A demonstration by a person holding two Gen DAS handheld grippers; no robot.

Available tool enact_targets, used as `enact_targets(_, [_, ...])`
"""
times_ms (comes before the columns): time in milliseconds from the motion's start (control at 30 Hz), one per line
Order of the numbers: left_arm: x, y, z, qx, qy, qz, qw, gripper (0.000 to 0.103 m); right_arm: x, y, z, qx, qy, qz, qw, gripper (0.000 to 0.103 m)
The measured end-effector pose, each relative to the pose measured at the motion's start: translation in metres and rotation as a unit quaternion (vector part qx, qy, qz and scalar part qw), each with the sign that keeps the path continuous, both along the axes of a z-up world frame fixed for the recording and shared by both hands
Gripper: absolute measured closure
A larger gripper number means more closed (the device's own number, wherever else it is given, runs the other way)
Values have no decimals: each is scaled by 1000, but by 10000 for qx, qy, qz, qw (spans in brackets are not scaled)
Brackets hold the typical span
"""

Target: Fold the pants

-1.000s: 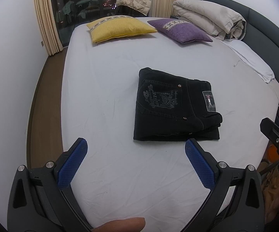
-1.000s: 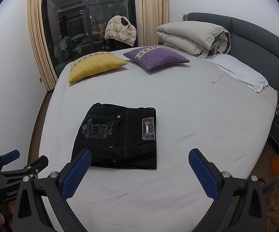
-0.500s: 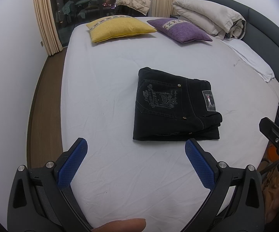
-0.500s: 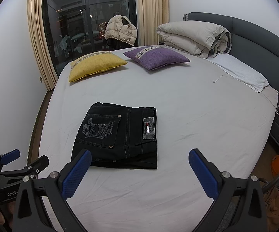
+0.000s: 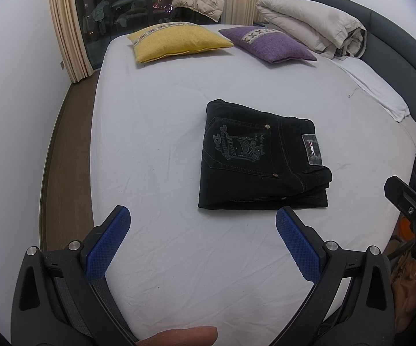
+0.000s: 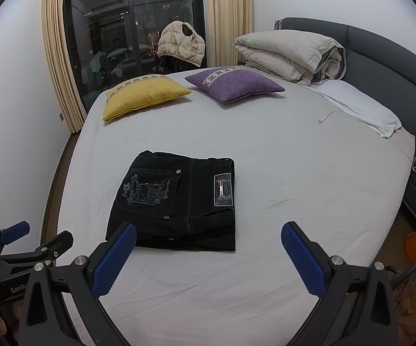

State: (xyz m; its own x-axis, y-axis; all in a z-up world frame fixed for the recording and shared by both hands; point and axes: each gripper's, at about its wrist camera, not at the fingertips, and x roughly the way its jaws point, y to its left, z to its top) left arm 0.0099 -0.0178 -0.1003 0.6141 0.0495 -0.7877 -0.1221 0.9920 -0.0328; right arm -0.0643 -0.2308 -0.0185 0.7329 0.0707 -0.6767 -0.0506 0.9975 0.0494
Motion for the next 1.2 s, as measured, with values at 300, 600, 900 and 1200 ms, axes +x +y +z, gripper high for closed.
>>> enact_targets(300, [0,1,-2,2,6,-9,10000,0,0,0,1,2,2,2,10000,0])
enact_targets(600, [0,1,-2,-1,10,-16,10000,0,-1,-1,1,-7,10,4,10000,0])
enact_targets(900, [-1,3,-4,-10,22,-33,10000,0,-1,-1,2,-3,14,7,10000,0])
enact_targets(1200, [-1,4,-5,42,-25,-56,10000,0,-4,-1,-1,1,24,8,10000,0])
